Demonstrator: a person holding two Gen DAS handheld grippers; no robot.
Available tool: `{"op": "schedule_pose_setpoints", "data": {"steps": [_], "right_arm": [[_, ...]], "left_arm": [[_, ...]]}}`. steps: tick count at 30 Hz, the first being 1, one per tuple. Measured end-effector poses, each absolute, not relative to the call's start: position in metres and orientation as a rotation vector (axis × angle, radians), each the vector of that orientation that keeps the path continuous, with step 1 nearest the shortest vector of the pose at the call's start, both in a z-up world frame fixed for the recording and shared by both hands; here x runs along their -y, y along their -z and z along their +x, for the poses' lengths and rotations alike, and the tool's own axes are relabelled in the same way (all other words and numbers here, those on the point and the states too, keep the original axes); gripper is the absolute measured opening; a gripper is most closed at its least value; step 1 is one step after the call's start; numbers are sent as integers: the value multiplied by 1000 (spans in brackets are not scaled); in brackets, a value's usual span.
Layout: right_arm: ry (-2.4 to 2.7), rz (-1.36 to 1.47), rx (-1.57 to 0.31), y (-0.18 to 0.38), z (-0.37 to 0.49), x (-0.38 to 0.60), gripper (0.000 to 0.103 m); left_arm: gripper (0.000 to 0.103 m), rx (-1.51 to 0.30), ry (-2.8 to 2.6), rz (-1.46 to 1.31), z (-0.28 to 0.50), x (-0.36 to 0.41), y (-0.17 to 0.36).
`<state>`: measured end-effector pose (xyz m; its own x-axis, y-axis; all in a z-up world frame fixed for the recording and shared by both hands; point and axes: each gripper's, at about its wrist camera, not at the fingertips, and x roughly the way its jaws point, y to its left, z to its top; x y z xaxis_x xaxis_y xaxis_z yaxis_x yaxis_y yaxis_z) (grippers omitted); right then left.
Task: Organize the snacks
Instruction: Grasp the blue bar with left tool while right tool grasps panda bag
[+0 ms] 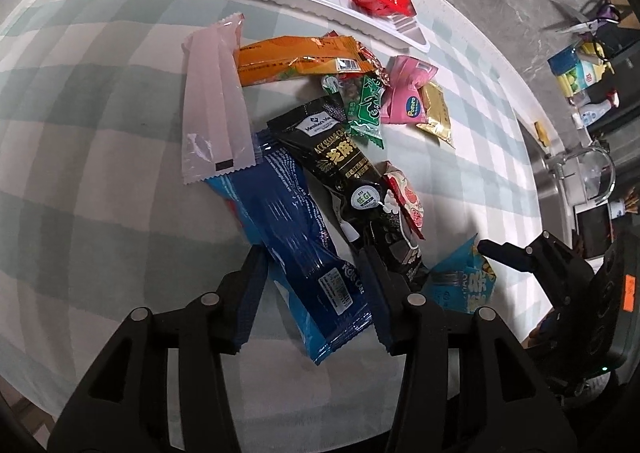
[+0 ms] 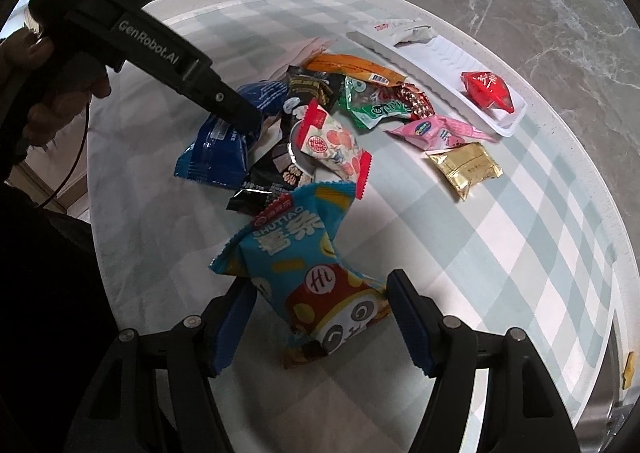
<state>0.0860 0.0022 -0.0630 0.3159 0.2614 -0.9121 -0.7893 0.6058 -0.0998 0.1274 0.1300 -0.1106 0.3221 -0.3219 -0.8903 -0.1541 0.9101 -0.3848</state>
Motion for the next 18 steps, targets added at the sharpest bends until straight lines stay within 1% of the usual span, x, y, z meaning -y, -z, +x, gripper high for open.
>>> {"op": "schedule_pose_setpoints", "data": {"steps": [4, 6, 8, 11, 15, 18], "right_arm": [[-752, -590, -1038, 65, 88, -3, 70], [-746, -581, -1045, 67, 88, -3, 69], [-740, -573, -1044, 67, 89, -1, 62], [-746, -522, -1053, 65, 92, 4, 57], [-757, -418, -1082, 61, 96, 15, 54], [-764, -295, -1111, 57, 99, 27, 52]], "left_arm": [[46, -1253, 100, -451, 128, -129, 115], [46, -1247, 98, -449, 128, -129, 117], [46, -1238, 100, -437, 128, -128, 117], [44, -1219, 110, -426, 127, -127, 118], [32, -1206, 120, -471, 124, -135, 119], [30, -1198, 136, -530, 120, -144, 121]]}}
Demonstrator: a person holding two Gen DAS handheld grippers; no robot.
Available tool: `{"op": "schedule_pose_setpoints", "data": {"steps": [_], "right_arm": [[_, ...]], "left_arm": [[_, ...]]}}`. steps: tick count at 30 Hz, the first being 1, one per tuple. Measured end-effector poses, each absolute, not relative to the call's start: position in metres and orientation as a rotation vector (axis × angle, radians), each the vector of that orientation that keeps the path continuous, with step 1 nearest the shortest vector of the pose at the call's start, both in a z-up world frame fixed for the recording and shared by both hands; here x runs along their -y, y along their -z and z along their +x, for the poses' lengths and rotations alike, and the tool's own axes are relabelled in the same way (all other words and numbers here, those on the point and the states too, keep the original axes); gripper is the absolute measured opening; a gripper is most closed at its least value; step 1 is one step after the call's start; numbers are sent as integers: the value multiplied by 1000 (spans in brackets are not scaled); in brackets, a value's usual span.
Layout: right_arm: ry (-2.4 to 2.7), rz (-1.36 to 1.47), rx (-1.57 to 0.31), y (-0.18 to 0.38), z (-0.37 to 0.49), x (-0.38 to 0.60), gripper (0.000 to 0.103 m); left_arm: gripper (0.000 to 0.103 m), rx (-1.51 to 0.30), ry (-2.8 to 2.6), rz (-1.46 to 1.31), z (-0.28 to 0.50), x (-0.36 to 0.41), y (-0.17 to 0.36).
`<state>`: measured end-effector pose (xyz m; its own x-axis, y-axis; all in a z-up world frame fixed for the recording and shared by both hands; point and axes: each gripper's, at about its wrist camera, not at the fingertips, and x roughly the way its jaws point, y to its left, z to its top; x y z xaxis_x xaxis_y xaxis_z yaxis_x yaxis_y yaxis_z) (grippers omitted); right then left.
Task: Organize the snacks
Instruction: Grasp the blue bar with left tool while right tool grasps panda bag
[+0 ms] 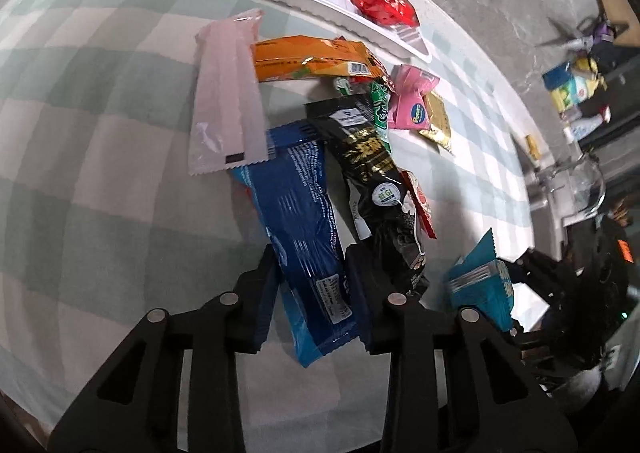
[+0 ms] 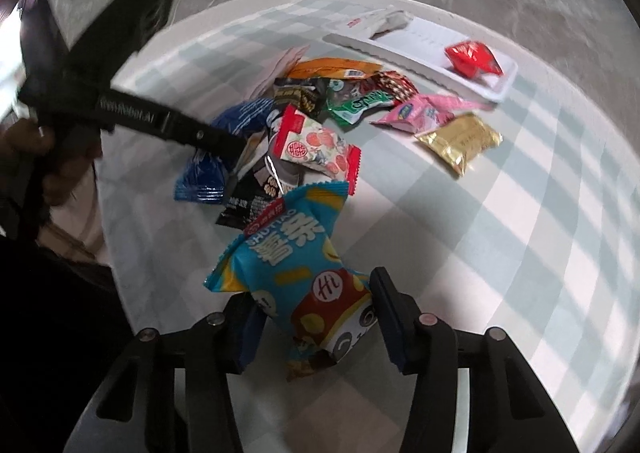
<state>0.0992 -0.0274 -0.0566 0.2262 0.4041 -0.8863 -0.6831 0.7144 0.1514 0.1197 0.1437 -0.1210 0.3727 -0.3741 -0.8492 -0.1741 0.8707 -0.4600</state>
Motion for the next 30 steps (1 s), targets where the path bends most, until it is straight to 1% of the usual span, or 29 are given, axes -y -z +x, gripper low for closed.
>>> {"op": "schedule_pose_setpoints", "data": {"steps": [8, 15, 30], "right_arm": [[-770, -11, -1162, 49, 108, 56, 52], [-774, 139, -1176, 44, 120, 67, 52], [-790, 302, -1191, 41, 135, 63, 52]], "left_arm": [[28, -1175, 149, -583, 107, -158, 116], [27, -1171, 184, -637, 97, -173, 114], [27, -1138, 264, -795, 83, -199, 108]]}}
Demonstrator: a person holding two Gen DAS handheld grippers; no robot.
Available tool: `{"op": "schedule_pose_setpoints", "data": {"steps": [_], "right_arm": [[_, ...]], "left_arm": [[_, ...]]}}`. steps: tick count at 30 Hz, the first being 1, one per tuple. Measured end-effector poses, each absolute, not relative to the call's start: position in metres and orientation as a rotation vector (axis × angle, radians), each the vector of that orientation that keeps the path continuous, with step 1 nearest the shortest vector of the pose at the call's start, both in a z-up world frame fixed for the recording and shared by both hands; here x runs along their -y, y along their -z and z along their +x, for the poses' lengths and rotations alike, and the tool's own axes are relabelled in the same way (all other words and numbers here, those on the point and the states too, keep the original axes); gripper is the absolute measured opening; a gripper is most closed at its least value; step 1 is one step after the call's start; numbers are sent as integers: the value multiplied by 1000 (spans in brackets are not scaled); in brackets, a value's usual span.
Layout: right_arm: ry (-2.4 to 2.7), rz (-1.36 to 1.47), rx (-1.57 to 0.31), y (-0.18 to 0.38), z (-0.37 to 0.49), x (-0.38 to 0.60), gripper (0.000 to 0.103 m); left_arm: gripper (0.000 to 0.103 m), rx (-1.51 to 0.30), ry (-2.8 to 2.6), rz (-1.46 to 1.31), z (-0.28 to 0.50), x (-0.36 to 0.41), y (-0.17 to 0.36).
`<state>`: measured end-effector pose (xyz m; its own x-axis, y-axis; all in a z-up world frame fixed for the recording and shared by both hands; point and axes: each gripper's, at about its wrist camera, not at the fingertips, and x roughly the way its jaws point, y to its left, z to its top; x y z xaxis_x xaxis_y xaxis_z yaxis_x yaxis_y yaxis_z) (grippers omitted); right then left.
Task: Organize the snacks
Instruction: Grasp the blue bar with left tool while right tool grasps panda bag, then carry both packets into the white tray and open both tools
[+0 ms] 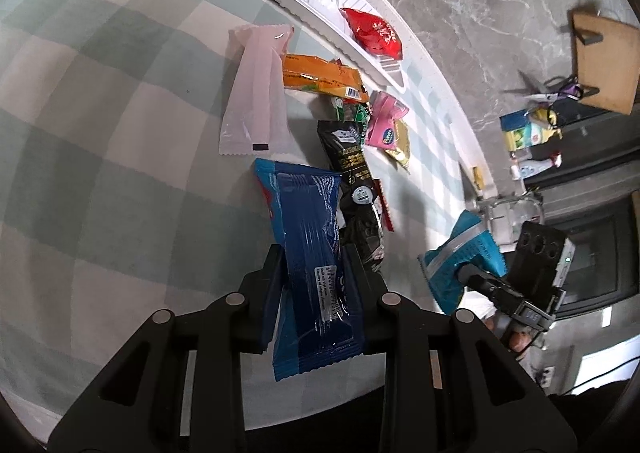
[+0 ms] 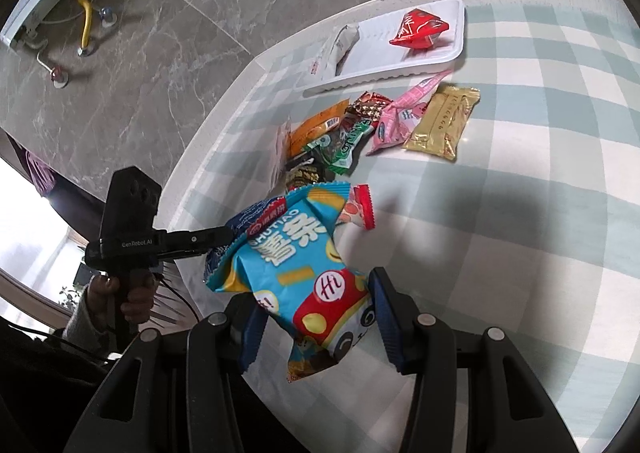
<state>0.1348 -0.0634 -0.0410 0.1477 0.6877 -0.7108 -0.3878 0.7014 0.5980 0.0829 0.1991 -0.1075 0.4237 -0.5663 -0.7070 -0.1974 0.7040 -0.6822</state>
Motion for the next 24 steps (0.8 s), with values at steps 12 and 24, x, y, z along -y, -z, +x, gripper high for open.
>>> {"op": "schedule_pose_setpoints", "data": {"steps": [12, 24], "right_arm": [[-792, 426, -1204, 41, 144, 69, 52], [-790, 492, -1216, 42, 157, 69, 52]], "left_arm": [[25, -1127, 327, -858, 74, -211, 98], [24, -1116, 379, -914, 77, -218, 88]]}}
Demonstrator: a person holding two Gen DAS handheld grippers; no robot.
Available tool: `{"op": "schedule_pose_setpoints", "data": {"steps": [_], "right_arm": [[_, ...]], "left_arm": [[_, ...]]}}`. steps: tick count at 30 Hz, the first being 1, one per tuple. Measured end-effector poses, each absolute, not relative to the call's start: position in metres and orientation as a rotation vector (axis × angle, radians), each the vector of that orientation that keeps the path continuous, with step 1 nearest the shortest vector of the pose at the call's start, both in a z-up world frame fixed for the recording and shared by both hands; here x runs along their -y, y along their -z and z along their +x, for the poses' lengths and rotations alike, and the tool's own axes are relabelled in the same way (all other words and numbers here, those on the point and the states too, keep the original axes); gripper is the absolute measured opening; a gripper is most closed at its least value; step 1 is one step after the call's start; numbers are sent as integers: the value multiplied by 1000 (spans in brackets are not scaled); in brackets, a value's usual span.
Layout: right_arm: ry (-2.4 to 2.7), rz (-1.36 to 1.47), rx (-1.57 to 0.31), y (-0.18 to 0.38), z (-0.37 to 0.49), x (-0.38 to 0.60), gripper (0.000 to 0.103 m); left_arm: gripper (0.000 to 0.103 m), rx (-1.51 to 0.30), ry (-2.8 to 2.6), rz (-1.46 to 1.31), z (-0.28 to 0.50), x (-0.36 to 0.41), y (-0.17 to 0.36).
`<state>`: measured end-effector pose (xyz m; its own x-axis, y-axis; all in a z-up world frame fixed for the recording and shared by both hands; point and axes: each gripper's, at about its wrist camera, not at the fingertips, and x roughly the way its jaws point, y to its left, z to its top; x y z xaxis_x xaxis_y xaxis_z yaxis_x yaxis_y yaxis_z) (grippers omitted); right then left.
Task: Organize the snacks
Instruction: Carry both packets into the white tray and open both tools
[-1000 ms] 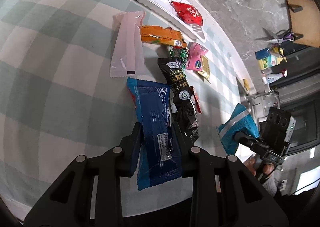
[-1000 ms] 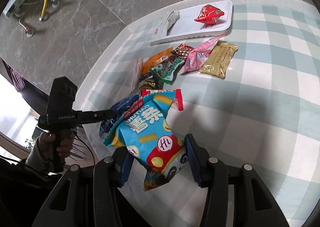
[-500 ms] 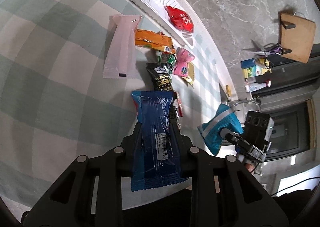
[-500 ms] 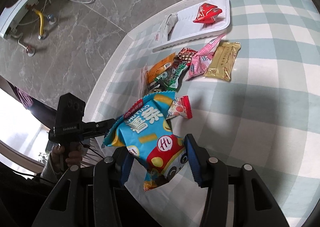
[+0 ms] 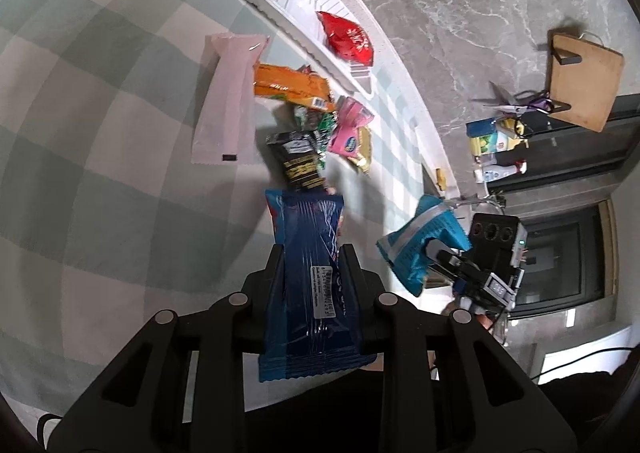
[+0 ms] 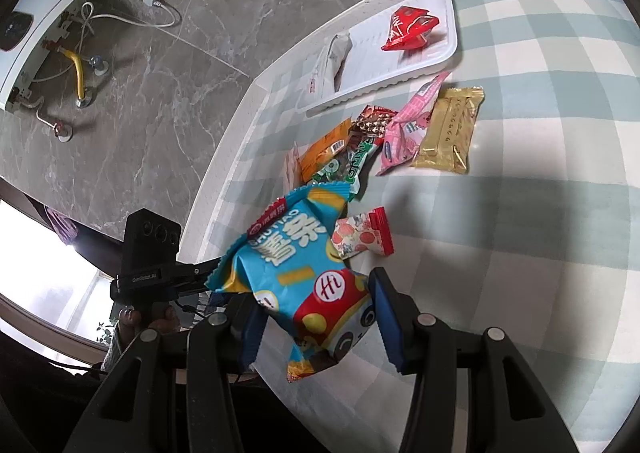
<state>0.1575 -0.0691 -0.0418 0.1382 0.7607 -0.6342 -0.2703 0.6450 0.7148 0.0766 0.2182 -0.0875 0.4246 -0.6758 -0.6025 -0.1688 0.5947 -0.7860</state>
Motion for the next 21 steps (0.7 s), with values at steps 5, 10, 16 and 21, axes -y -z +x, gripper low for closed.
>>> {"op": "schedule_pose_setpoints", "data": {"steps": [5, 10, 16, 21], "right_arm": [[-794, 517, -1220, 41, 166, 67, 52], [-795, 557, -1229, 42, 175, 66, 52], [-796, 608, -1233, 43, 191, 66, 52], [-798, 660, -1241, 45, 212, 64, 52]], "left_arm": [[24, -1092, 408, -951, 80, -223, 77], [24, -1085, 430, -994, 91, -225, 72], [24, -1076, 444, -1046, 112, -224, 71], [24, -1066, 452, -1095, 140, -227, 72]]}}
